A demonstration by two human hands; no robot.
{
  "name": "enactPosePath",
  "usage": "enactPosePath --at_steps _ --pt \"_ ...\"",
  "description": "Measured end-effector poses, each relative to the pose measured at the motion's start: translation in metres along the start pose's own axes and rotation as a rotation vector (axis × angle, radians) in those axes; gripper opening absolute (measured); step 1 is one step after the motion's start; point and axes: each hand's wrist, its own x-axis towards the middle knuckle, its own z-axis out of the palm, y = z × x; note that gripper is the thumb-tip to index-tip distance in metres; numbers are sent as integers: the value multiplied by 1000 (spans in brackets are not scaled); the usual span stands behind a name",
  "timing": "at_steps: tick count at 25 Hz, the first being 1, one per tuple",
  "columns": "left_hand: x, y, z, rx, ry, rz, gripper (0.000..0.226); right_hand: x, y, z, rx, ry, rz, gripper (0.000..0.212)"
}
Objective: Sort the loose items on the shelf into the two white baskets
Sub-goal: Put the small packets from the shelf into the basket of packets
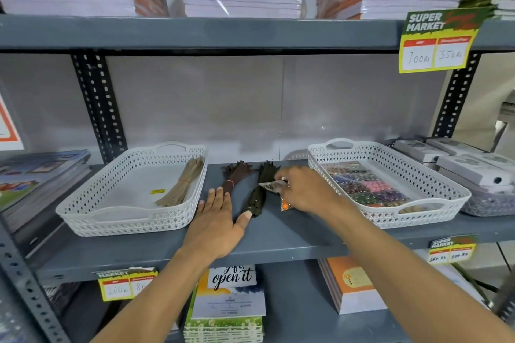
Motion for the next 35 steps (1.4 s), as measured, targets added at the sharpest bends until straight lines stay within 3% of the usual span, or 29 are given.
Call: enactPosePath --at_steps 3,6,8,13,17,24,28,30,33,35 --pt "-2 -1 -1 -20 3 1 84 24 -2 9 -32 -190 -29 51" --pt "-4 -1 -2 -23 6 3 84 24 9 20 -95 -297 -10 44" --pt "-3 0 -1 -12 7 -8 85 22 12 21 -89 -268 -23 41" --pt "-1 1 -1 1 8 -7 87 52 -21 19 -72 42 31 37" --pt "-4 1 -3 -21 17 -11 89 75 -49 27 -206 -118 139 22" --pt "-7 2 -4 -157 77 -33 103 101 -82 64 164 -106 113 20" --pt "-6 1 -5 -203 89 -32 103 87 -62 41 296 -85 126 24" --pt "-10 1 -6 -223 167 -15 100 72 -32 20 199 -1 76 10" --pt "-19 14 -8 -59 383 122 82 35 12 -7 52 12 47 26" --pt "-16 36 -9 -53 353 241 73 12 26 -14 -37 -11 12 31"
